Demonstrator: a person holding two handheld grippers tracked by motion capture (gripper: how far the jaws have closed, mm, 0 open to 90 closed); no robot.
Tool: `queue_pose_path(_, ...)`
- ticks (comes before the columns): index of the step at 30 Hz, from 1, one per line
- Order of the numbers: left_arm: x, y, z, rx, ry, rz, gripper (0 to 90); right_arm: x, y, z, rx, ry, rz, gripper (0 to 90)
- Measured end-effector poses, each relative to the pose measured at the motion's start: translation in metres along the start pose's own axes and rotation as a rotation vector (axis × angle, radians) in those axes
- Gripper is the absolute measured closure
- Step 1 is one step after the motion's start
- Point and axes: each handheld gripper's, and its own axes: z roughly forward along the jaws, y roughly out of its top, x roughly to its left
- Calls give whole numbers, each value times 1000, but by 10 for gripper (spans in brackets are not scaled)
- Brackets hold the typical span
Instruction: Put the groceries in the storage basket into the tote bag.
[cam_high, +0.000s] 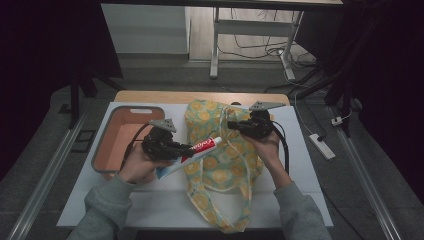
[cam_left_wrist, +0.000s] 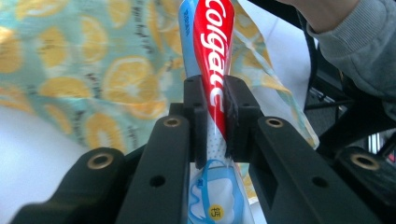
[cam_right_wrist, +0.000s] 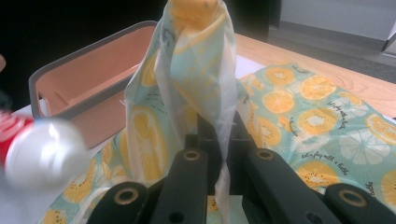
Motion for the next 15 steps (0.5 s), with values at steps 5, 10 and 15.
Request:
queue_pose_path(5,-9,4,17,30,-10,15,807,1,0,1,-4,3,2,884)
queue_pose_path(10,-13,6,37,73,-5,25,809,2,1,1,-6,7,4,884)
queue_pose_path(15,-13,12,64,125,27,31,812,2,0,2,-6,9,11,884)
